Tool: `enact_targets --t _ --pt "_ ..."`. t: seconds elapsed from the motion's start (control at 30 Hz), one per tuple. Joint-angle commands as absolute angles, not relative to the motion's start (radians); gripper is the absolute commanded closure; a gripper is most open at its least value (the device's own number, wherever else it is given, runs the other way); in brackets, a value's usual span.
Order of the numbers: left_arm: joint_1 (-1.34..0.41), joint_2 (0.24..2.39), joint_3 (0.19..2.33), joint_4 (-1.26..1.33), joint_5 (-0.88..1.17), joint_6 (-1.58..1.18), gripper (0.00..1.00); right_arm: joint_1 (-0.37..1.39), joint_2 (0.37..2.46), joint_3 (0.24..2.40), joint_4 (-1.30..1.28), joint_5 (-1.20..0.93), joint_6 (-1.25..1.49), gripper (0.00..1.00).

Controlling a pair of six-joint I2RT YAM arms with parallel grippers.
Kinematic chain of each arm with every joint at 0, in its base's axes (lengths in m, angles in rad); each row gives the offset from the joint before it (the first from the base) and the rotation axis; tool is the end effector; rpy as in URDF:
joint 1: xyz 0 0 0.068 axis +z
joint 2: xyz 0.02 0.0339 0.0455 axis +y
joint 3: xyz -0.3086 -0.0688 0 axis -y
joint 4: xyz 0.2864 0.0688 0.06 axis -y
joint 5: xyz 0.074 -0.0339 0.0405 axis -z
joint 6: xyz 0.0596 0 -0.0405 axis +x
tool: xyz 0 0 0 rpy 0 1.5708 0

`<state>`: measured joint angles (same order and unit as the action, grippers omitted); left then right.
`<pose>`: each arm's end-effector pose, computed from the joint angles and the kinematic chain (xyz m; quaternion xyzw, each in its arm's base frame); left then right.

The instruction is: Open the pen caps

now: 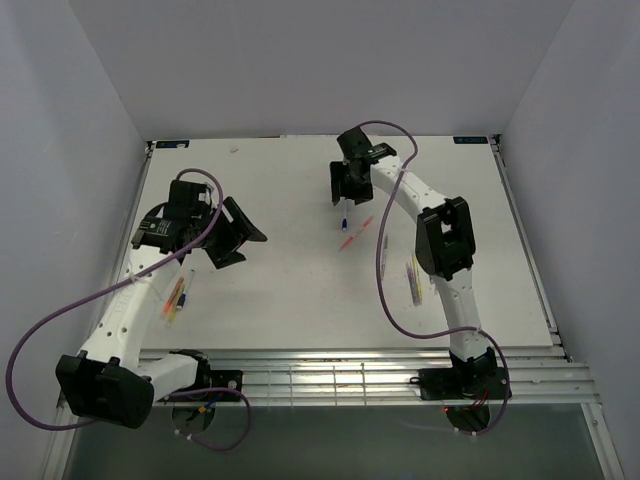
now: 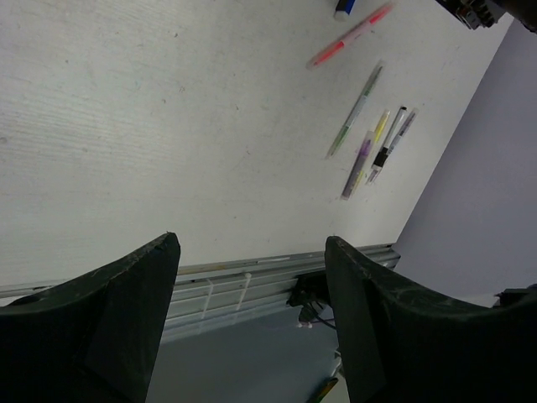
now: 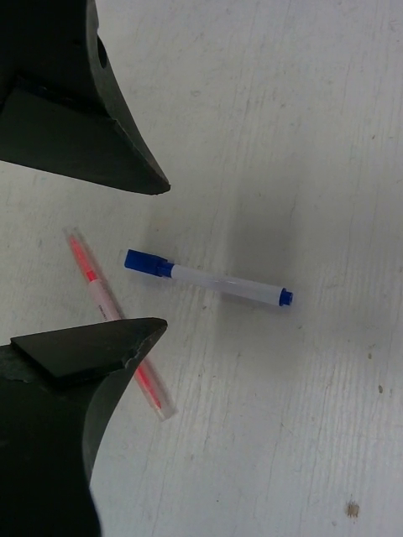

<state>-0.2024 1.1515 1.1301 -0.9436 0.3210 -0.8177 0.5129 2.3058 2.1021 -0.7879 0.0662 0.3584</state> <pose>0.2473 -0.0699 0.3419 -0.2399 0.9124 -0.2769 0.1825 0.5183 0.2874 0.2315 -0.0645 0.9557 0.0917 0.2721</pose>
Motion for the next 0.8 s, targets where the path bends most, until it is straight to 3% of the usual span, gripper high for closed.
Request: enact_targets --t 0.0,0.23,0.43,0.57,0.77 --pt "-0.218 1.152 1.169 -1.008 0.317 -0.831 0.19 0.522 2.333 2.163 -0.819 0.052 0.347 0.34" --pt "-0.253 1.212 1.247 -1.048 0.288 -0.798 0.15 0.525 2.39 2.143 -0.799 0.08 0.331 0.35" --pt "-0.261 1.259 1.282 -1.069 0.29 -0.779 0.14 0.529 2.44 2.206 -0.811 0.104 0.342 0.47" --pt "-0.262 1.278 1.275 -1.069 0.291 -0.776 0.12 0.541 2.453 2.177 -0.831 0.152 0.356 0.5" --pt "-0.262 1.31 1.293 -1.066 0.304 -0.764 0.11 0.548 2.477 2.152 -0.874 0.222 0.376 0.68"
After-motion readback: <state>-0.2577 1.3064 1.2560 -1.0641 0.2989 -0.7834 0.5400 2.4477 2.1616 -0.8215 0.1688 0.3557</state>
